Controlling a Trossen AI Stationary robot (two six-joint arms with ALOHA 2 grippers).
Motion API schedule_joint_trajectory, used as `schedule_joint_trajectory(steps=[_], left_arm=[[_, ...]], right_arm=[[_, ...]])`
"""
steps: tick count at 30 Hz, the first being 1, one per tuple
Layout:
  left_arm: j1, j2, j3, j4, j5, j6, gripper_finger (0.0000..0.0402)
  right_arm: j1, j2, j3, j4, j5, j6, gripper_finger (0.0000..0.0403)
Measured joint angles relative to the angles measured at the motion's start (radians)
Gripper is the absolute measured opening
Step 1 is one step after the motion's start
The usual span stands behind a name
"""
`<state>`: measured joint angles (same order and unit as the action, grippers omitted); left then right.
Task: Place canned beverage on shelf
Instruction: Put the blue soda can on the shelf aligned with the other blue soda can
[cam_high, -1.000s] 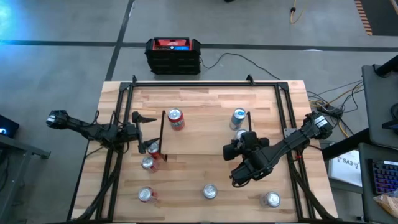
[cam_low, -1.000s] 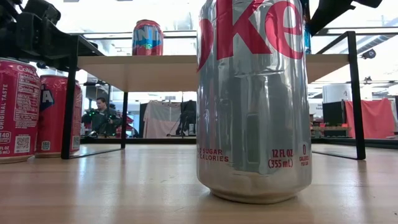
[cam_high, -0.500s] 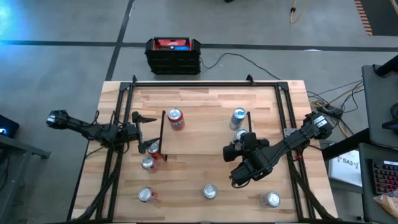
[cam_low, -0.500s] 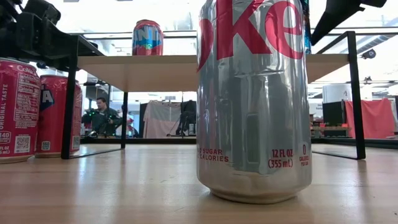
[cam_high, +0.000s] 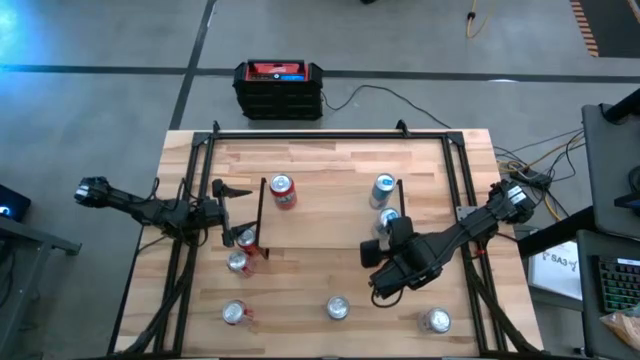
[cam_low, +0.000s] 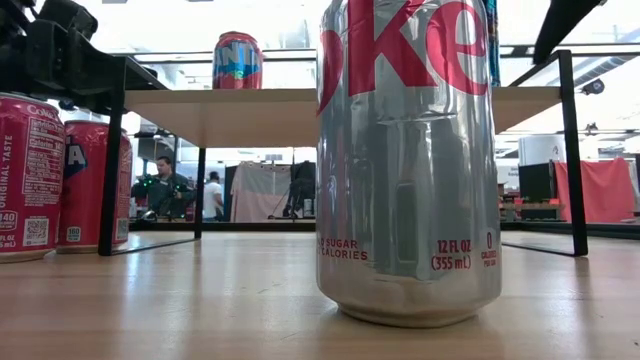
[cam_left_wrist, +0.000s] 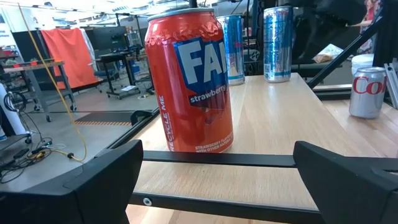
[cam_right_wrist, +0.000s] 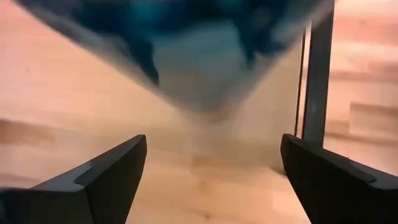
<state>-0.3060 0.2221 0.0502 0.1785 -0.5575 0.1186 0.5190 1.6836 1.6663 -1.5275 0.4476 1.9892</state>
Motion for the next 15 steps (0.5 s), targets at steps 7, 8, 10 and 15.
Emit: schedule_joint_trajectory(steps=[7, 8, 10, 15], left_arm=[[0.000, 0.000, 0.000, 0.000, 0.000, 0.000, 0.0400], [0.000, 0.000, 0.000, 0.000, 0.000, 0.000, 0.0400], [0.000, 0.000, 0.000, 0.000, 0.000, 0.000, 0.0400], [0.000, 0.000, 0.000, 0.000, 0.000, 0.000, 0.0400]], right_arm=[[0.000, -0.003, 0.010, 0.002, -0.113, 0.000, 0.0354], [0.000, -0.003, 0.010, 0.000, -0.119, 0.000, 0.0354], [0.002, -0.003, 0.010, -0.001, -0.123, 0.000, 0.0354], [0.002, -0.003, 0.010, -0.001, -0.129, 0.000, 0.0354]])
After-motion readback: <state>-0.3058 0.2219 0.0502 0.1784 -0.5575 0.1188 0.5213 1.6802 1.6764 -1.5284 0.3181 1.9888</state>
